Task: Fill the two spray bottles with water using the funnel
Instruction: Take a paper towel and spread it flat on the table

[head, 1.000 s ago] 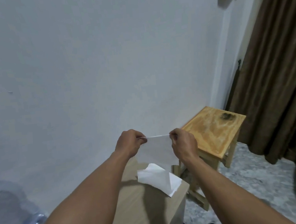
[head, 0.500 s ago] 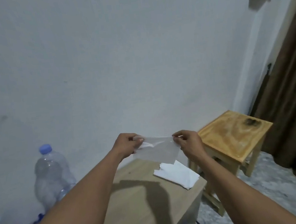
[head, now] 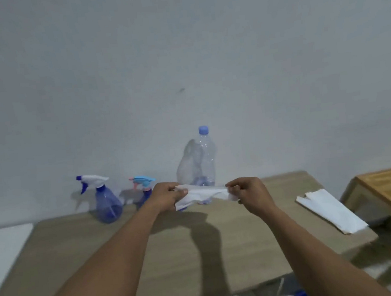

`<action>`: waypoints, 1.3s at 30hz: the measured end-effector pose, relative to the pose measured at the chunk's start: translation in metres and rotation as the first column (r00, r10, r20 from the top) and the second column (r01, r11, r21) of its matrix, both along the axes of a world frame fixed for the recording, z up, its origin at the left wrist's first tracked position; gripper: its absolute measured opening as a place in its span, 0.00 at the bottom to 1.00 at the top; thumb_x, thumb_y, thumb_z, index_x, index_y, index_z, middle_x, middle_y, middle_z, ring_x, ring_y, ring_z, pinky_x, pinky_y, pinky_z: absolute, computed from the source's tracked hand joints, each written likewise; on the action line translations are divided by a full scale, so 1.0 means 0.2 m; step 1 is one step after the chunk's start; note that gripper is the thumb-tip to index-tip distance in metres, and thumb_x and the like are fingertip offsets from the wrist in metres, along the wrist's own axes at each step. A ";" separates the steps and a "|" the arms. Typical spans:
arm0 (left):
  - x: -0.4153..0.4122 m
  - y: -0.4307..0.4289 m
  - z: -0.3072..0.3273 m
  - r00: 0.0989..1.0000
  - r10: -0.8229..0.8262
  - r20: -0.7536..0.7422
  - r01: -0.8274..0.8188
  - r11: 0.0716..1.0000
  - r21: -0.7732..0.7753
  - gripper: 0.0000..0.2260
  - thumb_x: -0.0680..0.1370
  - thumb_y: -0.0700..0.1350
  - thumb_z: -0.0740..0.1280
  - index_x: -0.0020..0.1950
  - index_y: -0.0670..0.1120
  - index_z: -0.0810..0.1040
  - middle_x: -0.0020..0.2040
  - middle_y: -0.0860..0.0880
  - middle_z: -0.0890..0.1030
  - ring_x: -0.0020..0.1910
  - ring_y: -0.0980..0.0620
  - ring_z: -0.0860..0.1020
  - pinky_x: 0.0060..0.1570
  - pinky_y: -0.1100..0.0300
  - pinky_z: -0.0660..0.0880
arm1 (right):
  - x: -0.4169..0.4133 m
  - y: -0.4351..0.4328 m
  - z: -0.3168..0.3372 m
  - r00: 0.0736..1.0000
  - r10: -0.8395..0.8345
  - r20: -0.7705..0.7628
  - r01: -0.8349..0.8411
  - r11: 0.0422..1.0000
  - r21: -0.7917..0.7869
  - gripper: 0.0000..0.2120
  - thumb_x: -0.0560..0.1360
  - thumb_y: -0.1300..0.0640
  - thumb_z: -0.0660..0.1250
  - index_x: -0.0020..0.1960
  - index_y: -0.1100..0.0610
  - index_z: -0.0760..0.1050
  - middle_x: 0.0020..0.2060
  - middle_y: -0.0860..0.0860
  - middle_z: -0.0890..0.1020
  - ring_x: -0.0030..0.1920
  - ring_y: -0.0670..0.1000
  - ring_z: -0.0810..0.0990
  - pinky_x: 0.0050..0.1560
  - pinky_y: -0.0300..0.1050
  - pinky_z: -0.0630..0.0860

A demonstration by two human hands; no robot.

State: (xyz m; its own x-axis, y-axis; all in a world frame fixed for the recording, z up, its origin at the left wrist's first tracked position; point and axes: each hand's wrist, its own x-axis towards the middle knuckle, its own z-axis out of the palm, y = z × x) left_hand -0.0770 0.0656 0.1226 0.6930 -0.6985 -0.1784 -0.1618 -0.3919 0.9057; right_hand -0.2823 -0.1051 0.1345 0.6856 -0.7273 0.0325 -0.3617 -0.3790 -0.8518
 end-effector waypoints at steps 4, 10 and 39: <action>0.15 0.44 -0.09 0.996 0.084 -0.034 -0.079 0.988 0.133 0.13 0.77 0.47 0.71 0.60 0.46 0.81 0.52 0.46 0.83 0.47 0.51 0.81 0.38 0.65 0.76 | 0.25 0.31 -0.11 0.989 0.134 -0.069 -0.128 0.988 0.086 0.06 0.77 0.62 0.70 0.48 0.56 0.85 0.38 0.54 0.83 0.34 0.50 0.78 0.36 0.48 0.80; 0.35 0.93 -0.17 0.967 0.218 -0.131 -0.190 0.962 0.197 0.14 0.76 0.43 0.73 0.61 0.42 0.81 0.53 0.44 0.82 0.44 0.51 0.81 0.34 0.64 0.77 | 0.60 0.70 -0.26 0.948 0.280 -0.148 -0.258 0.954 0.155 0.05 0.77 0.65 0.69 0.49 0.62 0.84 0.40 0.57 0.82 0.34 0.49 0.79 0.32 0.40 0.79; 0.82 1.18 -1.13 0.665 -0.407 0.626 -0.133 0.760 0.636 0.29 0.79 0.60 0.36 0.80 0.54 0.42 0.81 0.50 0.46 0.80 0.50 0.45 0.75 0.41 0.45 | 1.28 1.29 -1.14 0.744 0.373 -0.554 -0.620 0.692 -0.368 0.31 0.85 0.43 0.42 0.82 0.58 0.41 0.81 0.59 0.42 0.81 0.55 0.39 0.80 0.51 0.37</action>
State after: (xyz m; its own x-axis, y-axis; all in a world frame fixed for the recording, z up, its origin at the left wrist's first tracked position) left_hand 0.0861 0.3022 -0.1042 0.6848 -0.7231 -0.0905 -0.7212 -0.6903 0.0581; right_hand -0.0270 0.1534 -0.0939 0.9697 -0.2281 -0.0878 -0.2440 -0.9234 -0.2963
